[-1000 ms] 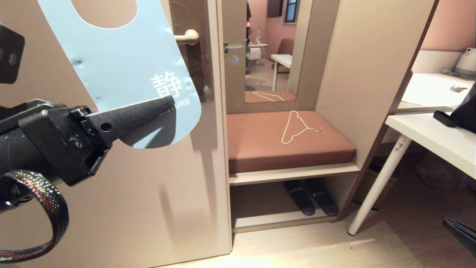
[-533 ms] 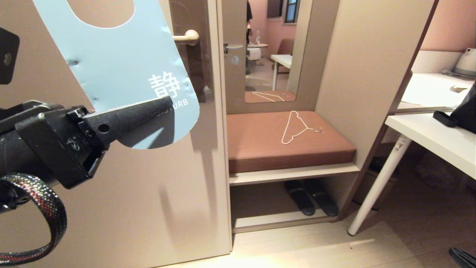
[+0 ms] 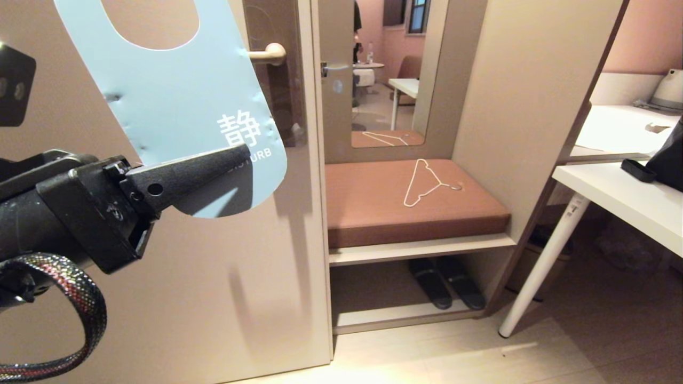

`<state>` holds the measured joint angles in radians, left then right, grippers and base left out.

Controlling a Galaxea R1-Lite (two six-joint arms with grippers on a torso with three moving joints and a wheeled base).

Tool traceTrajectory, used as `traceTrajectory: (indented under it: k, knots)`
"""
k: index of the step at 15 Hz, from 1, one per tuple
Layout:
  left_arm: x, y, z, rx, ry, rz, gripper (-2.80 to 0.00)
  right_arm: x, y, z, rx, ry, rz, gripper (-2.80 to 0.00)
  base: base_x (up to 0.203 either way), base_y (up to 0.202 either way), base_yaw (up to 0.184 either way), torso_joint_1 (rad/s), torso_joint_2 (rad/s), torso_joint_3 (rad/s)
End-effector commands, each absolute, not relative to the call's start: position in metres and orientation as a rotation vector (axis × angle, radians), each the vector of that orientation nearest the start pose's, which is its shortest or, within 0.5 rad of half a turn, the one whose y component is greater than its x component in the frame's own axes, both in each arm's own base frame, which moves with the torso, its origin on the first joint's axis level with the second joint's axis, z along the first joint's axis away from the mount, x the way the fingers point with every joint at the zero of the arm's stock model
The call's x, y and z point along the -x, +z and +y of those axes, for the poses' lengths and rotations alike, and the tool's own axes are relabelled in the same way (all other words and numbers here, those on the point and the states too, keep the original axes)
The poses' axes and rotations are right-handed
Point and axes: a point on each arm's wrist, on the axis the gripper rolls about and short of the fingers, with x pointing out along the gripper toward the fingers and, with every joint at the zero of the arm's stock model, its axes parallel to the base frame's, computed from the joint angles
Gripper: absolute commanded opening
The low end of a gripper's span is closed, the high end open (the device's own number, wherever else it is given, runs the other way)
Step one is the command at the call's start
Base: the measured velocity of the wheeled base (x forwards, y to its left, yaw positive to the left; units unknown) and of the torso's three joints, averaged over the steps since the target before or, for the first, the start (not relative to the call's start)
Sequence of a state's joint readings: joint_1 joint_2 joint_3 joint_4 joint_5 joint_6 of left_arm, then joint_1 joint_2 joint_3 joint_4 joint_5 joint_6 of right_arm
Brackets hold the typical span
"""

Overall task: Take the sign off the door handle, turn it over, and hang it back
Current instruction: Hang the sign back with the other side facing out

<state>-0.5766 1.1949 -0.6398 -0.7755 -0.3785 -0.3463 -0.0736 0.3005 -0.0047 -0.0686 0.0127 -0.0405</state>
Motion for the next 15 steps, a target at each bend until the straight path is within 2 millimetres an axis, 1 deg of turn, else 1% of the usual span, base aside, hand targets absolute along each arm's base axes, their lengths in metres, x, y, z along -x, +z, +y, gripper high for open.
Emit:
traceTrajectory:
  k: [1, 3, 7, 12, 15]
  knots:
    - [-0.144, 0.274, -0.103, 0.338, -0.983, -0.066, -2.80, -0.001, 0.084, -0.001, 0.024, -0.093, 0.237, -2.80, 0.000, 0.000, 0.000, 0.000, 0.00, 0.000]
    - [-0.144, 0.274, -0.104, 0.334, -0.984, -0.069, -2.80, 0.001, 0.078, 0.000, 0.017, -0.083, 0.300, -2.80, 0.000, 0.000, 0.000, 0.000, 0.00, 0.000]
    - [-0.145, 0.276, -0.105, 0.334, -0.987, -0.074, -2.80, 0.001, 0.079, 0.000, -0.002, -0.087, 0.290, -2.80, 0.000, 0.000, 0.000, 0.000, 0.00, 0.000]
    - [-0.153, 0.288, -0.110, 0.337, -0.991, -0.104, -2.80, 0.001, 0.079, 0.000, -0.003, -0.086, 0.290, -2.80, 0.000, 0.000, 0.000, 0.000, 0.00, 0.000]
    - [-0.156, 0.291, -0.111, 0.337, -0.994, -0.113, -2.80, 0.001, 0.079, 0.000, -0.004, -0.088, 0.291, -2.80, 0.000, 0.000, 0.000, 0.000, 0.00, 0.000]
